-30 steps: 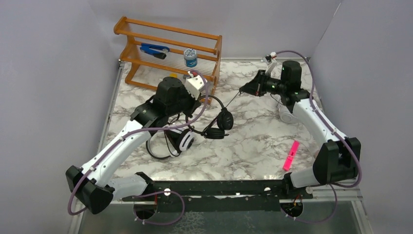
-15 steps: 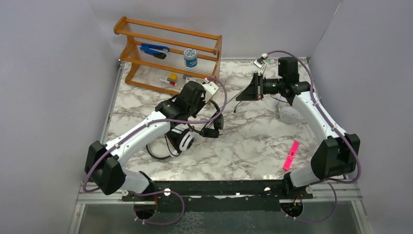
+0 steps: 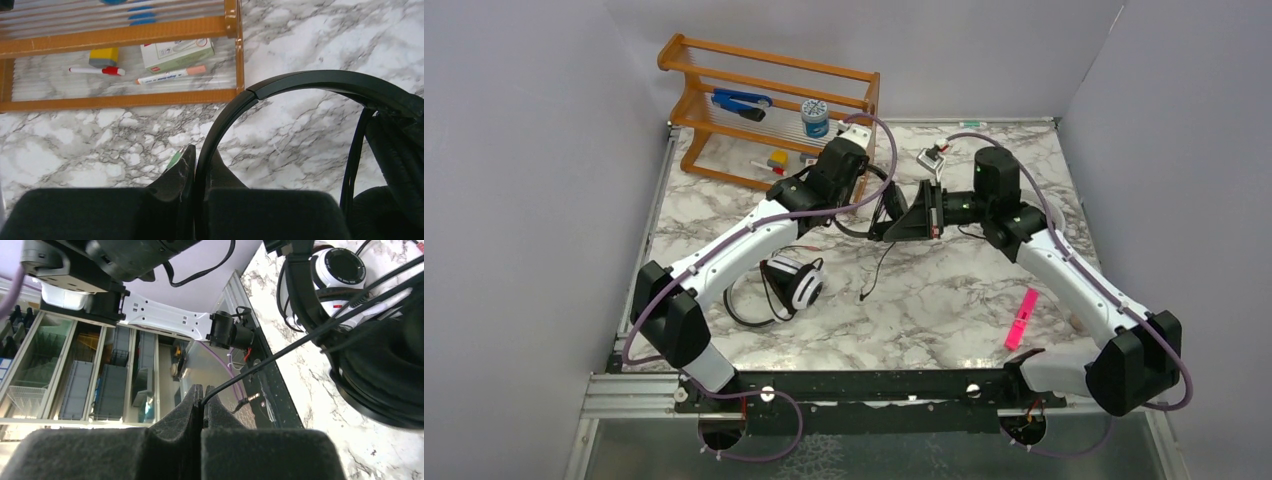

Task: Wrap the headphones
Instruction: Wrap the headphones cable around the headphones.

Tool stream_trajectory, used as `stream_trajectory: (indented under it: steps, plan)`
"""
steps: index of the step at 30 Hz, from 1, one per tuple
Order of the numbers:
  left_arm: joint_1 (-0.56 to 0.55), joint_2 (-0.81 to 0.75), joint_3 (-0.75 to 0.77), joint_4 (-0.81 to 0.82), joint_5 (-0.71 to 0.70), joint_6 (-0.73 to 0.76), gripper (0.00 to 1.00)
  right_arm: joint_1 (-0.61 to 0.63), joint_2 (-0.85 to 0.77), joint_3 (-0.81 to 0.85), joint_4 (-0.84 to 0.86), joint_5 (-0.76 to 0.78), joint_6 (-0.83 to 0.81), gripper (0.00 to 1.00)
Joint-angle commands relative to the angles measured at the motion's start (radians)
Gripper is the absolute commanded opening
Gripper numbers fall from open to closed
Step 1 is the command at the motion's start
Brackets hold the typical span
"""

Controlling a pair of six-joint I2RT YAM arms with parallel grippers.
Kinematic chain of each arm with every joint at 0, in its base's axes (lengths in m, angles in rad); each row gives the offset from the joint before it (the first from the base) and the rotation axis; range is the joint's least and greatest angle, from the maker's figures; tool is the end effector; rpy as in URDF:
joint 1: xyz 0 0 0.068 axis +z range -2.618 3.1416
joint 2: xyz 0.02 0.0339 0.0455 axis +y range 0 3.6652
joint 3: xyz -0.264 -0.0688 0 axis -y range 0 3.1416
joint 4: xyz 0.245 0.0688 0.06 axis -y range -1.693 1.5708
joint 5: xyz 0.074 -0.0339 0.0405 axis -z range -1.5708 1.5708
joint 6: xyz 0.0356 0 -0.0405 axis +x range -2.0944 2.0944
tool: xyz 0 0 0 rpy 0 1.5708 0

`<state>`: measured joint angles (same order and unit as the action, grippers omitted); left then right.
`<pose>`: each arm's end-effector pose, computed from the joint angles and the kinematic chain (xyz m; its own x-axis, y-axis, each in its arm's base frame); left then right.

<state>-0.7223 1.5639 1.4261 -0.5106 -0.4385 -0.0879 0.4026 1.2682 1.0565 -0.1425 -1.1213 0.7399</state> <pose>0.2754 -0.2225 0.3391 -0.4816 0.3184 -0.8165 0.3035 0.9346 0.1854 0.2426 0.1382 0.3417 -0.8745 -0.0540 -0.4821 -0.4846 0.1424 0.8631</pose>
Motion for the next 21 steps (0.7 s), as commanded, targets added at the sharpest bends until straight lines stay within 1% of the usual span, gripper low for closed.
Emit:
stream_trajectory:
  steps: [1,7,9,12,15,19,21]
  plan:
    - [0.005,0.035,0.107,0.015,-0.062,-0.166,0.00,0.067,-0.035,-0.014,0.133,0.109,0.093,0.01]
    - [0.006,0.009,0.179,0.019,-0.005,-0.329,0.00,0.087,-0.102,-0.110,0.192,0.251,0.054,0.04]
    - [0.006,-0.006,0.192,0.030,0.035,-0.364,0.00,0.087,-0.136,-0.139,0.187,0.308,0.020,0.05]
    - [0.006,-0.034,0.204,0.038,0.090,-0.417,0.00,0.088,-0.173,-0.189,0.231,0.359,-0.004,0.05]
    - [0.008,-0.062,0.208,0.054,0.146,-0.457,0.00,0.087,-0.198,-0.250,0.313,0.395,0.012,0.05]
    - [0.012,-0.090,0.225,0.055,0.202,-0.486,0.00,0.088,-0.261,-0.322,0.403,0.460,0.008,0.11]
    - [0.015,-0.104,0.228,0.055,0.224,-0.497,0.00,0.088,-0.285,-0.342,0.417,0.494,-0.004,0.11]
